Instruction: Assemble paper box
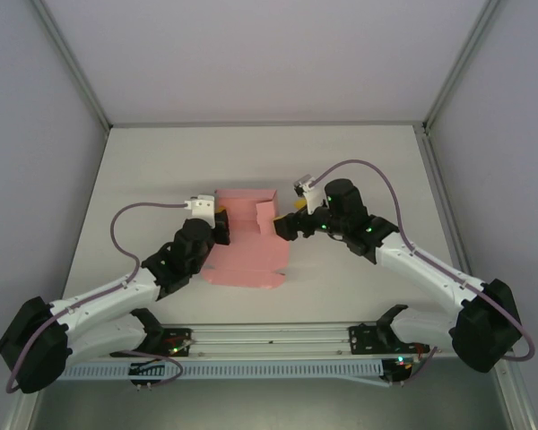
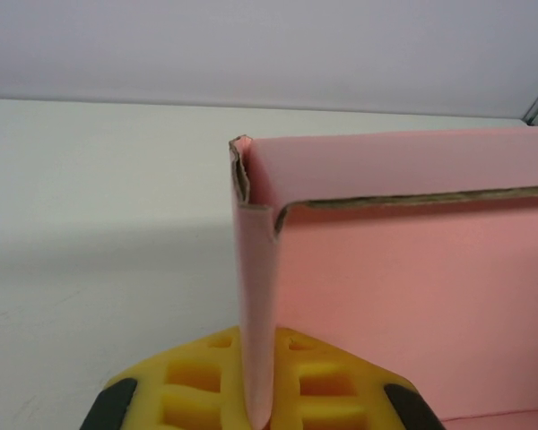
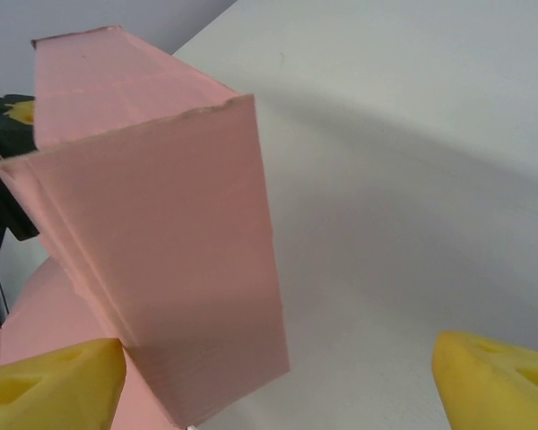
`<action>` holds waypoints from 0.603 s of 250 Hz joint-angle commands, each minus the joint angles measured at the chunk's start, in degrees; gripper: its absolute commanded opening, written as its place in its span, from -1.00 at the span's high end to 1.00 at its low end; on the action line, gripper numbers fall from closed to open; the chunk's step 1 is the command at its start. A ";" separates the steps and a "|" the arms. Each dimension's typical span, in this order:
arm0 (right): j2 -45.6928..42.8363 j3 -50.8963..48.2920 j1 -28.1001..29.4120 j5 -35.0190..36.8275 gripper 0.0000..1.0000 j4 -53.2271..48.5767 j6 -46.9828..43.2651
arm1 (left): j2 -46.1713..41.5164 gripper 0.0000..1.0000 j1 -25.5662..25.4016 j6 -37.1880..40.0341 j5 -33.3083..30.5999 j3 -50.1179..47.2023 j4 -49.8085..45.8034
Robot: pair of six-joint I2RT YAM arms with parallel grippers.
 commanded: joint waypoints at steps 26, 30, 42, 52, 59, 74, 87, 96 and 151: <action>-0.21 3.65 1.28 0.61 -0.72 1.42 0.95 | 0.49 1.00 -0.14 -0.08 0.81 1.12 0.61; -0.14 3.81 1.34 1.02 -0.71 1.21 0.89 | 0.57 1.00 -0.21 -0.09 0.78 1.13 0.59; 0.22 4.01 1.47 1.96 -0.69 0.86 0.94 | 0.67 1.00 -0.17 -0.12 0.81 1.21 0.58; 0.68 4.27 1.51 2.37 -0.65 0.55 1.02 | 0.75 1.00 -0.17 -0.18 0.90 1.21 0.58; 1.11 4.40 1.68 2.91 -0.61 0.57 1.31 | 0.76 1.00 -0.14 -0.18 0.95 1.34 0.58; 2.14 4.95 2.28 4.37 -0.57 0.49 1.96 | 0.76 1.00 -0.18 -0.36 0.89 1.41 0.67; 3.13 5.61 3.11 6.09 -0.50 0.41 2.33 | 0.91 1.00 -0.15 -0.36 0.90 1.56 0.67; 3.78 6.01 3.76 7.50 -0.46 0.34 2.58 | 1.08 1.00 -0.20 -0.50 0.86 1.70 0.59; 6.27 6.98 6.38 15.50 -0.11 1.20 4.34 | 2.69 1.00 -0.17 -1.06 0.72 2.96 0.32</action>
